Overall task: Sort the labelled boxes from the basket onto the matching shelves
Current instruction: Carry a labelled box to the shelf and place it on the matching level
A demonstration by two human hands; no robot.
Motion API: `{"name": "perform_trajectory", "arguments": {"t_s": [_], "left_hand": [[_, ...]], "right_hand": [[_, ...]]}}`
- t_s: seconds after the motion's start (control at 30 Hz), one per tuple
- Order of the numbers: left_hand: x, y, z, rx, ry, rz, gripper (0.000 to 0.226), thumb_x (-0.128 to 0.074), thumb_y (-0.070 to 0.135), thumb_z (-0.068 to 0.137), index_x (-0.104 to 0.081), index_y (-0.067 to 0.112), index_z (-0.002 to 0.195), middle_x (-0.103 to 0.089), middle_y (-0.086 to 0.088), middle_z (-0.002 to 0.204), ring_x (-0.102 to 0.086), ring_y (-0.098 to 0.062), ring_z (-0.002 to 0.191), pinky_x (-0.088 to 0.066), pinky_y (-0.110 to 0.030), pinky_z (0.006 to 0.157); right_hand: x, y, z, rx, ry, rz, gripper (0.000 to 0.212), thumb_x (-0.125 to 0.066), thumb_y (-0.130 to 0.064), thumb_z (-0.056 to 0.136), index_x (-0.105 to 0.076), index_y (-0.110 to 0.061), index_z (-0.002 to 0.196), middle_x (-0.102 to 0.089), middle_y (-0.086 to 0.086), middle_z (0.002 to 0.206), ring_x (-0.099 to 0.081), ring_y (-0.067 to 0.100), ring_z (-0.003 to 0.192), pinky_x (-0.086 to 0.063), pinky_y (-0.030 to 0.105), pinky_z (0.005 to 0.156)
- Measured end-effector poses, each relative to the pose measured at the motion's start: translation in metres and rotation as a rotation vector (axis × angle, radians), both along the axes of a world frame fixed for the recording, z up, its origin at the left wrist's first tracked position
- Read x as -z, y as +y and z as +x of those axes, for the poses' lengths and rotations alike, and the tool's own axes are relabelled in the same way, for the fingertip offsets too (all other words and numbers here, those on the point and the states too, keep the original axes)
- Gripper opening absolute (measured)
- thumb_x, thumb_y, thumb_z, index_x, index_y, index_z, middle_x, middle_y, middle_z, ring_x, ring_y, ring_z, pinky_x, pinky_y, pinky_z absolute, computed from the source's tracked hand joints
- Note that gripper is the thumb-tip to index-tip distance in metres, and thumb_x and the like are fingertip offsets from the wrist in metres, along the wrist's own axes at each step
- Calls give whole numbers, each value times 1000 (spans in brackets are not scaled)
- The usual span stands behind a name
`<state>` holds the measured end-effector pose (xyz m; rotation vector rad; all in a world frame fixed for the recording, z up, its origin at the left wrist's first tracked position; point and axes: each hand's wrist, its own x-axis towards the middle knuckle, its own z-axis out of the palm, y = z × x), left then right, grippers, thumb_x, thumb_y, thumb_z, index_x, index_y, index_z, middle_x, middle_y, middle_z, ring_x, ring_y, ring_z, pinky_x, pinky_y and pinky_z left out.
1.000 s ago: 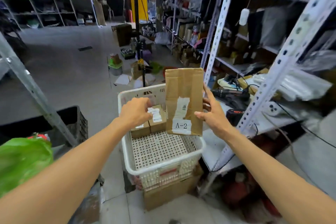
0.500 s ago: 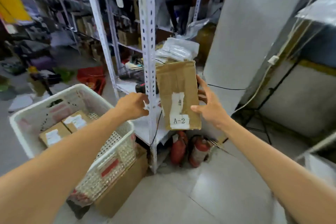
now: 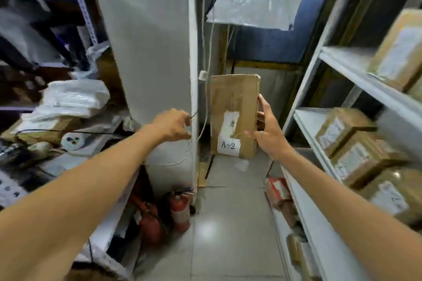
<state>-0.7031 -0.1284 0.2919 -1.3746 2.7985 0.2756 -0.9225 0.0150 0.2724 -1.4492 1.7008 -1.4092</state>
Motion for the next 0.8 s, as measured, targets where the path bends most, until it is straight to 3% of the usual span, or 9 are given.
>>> {"name": "perform_trajectory", "arguments": {"t_s": [0.13, 0.2, 0.3, 0.43, 0.57, 0.8], "left_hand": [[5, -12, -81, 139, -6, 13, 38, -68, 41, 82, -61, 25, 115, -64, 0, 115, -60, -23, 103, -51, -35, 82], [10, -16, -116, 214, -12, 16, 38, -68, 41, 83, -60, 24, 117, -63, -1, 117, -59, -23, 104, -50, -33, 81], [17, -29, -162, 306, -7, 6, 41, -66, 41, 85, -58, 25, 121, -62, 0, 120, -57, -22, 108, -48, -33, 83], [24, -68, -214, 397, -12, -12, 42, -66, 39, 86, -55, 24, 125, -61, 1, 122, -57, -21, 109, -42, -29, 75], [31, -127, -265, 449, -39, 1, 43, -67, 39, 84, -56, 24, 123, -62, 0, 120, -59, -21, 106, -44, -30, 75], [45, -188, -364, 591, -118, 13, 42, -67, 41, 82, -59, 25, 120, -63, -1, 118, -60, -23, 105, -50, -34, 84]], "right_hand": [[10, 13, -48, 199, -75, 8, 97, -68, 3, 84, -7, -23, 154, -58, -12, 113, -63, 0, 102, -54, 35, 93], [15, 15, -68, 297, -89, 20, 91, -70, -3, 84, -13, -28, 151, -56, -17, 113, -60, -6, 98, -51, 34, 95], [23, 9, -97, 383, -67, 26, 86, -72, -10, 84, -17, -34, 146, -52, -5, 126, -55, 5, 109, -46, 36, 96], [30, -21, -138, 505, -34, 54, 85, -75, -7, 81, -24, -27, 146, -51, -18, 109, -56, 0, 95, -48, 27, 90], [36, -67, -180, 664, 29, 87, 88, -81, -13, 74, -28, -25, 143, -49, 1, 127, -52, 19, 115, -49, 41, 98], [50, -116, -252, 816, -22, 178, 92, -82, -16, 71, -26, -26, 142, -44, 7, 132, -48, 21, 120, -47, 41, 99]]}}
